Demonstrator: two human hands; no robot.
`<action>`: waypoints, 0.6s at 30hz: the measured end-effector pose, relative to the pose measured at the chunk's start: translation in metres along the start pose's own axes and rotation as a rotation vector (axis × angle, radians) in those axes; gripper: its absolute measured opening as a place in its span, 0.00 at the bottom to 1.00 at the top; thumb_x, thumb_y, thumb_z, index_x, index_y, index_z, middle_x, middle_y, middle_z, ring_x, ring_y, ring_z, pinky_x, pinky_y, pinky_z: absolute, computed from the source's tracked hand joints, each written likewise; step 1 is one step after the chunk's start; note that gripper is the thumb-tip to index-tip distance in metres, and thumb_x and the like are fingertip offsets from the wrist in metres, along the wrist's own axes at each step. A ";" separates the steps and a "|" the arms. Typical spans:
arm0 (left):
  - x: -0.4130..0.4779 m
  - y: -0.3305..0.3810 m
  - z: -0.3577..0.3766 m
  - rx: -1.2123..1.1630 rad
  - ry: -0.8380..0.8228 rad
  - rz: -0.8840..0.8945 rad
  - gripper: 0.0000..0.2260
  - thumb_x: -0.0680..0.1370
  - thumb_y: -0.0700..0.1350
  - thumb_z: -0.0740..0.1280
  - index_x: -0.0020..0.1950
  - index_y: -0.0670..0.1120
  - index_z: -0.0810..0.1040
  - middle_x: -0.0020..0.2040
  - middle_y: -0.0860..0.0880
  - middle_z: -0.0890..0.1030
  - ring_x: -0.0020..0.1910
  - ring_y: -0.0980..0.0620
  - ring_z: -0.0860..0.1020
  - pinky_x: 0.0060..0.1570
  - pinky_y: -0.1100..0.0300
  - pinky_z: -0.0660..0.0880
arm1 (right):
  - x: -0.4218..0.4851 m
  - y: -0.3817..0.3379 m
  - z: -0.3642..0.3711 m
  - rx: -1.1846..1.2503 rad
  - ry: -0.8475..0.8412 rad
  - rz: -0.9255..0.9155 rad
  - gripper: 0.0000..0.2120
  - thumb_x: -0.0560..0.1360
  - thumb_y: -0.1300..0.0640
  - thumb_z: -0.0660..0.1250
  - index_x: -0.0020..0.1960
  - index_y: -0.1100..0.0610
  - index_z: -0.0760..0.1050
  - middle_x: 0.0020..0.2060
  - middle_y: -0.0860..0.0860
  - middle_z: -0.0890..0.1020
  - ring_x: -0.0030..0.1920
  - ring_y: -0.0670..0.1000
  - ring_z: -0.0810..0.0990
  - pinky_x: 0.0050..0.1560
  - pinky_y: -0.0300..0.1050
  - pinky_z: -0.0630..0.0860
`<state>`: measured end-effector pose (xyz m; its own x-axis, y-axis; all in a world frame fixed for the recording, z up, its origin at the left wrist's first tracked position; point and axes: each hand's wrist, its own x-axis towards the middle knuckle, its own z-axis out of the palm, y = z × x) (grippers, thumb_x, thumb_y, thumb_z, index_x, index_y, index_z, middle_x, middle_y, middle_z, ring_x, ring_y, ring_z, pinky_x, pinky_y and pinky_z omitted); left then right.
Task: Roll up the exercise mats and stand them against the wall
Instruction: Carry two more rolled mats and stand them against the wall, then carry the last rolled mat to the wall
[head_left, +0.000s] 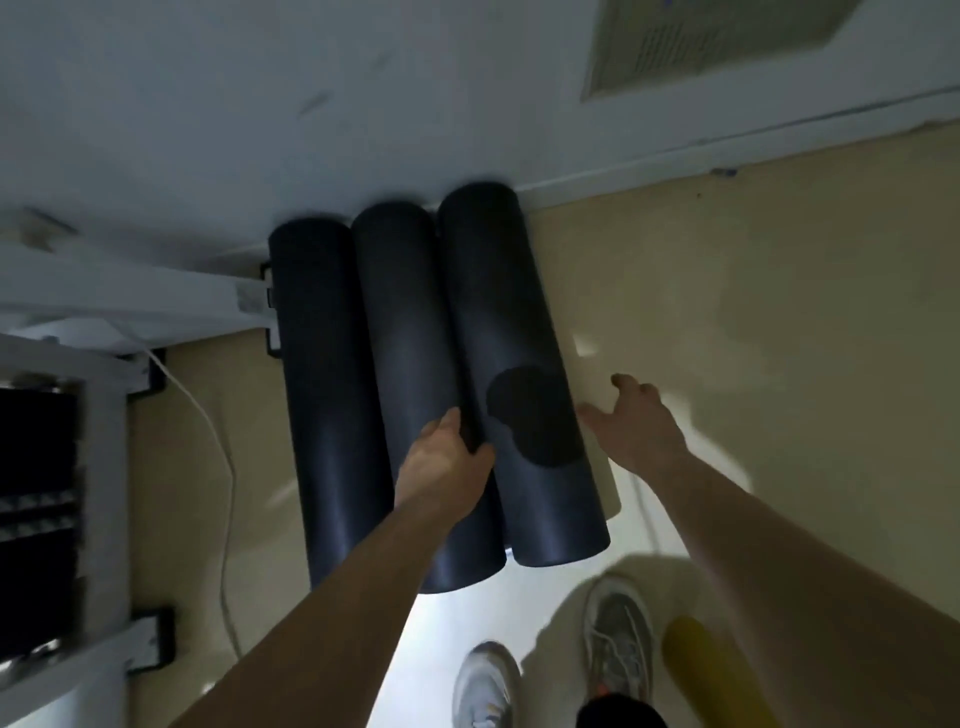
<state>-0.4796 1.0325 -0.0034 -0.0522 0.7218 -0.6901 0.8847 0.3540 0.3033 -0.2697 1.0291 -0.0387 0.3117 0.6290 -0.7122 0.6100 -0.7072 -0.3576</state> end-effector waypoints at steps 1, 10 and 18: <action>-0.016 0.006 -0.011 0.018 0.001 0.015 0.24 0.81 0.53 0.65 0.75 0.48 0.68 0.71 0.46 0.74 0.68 0.43 0.74 0.63 0.53 0.71 | -0.020 0.003 -0.015 -0.022 0.002 0.005 0.34 0.79 0.42 0.66 0.79 0.55 0.63 0.72 0.60 0.70 0.69 0.66 0.73 0.66 0.57 0.72; -0.145 0.052 -0.031 0.174 -0.037 0.328 0.24 0.81 0.53 0.65 0.75 0.46 0.70 0.69 0.45 0.75 0.65 0.44 0.75 0.61 0.52 0.72 | -0.191 0.067 -0.100 -0.081 0.167 0.021 0.33 0.80 0.44 0.65 0.80 0.54 0.60 0.74 0.58 0.67 0.72 0.63 0.70 0.67 0.57 0.71; -0.276 0.103 0.040 0.396 -0.166 0.518 0.18 0.79 0.56 0.60 0.63 0.46 0.75 0.61 0.47 0.78 0.61 0.44 0.77 0.57 0.52 0.75 | -0.340 0.214 -0.144 -0.023 0.250 0.154 0.33 0.80 0.45 0.65 0.81 0.53 0.60 0.74 0.58 0.66 0.72 0.63 0.68 0.67 0.58 0.72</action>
<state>-0.3558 0.8462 0.1919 0.4683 0.6273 -0.6222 0.8813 -0.2810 0.3800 -0.1405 0.7106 0.2141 0.5701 0.5769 -0.5849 0.5570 -0.7948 -0.2410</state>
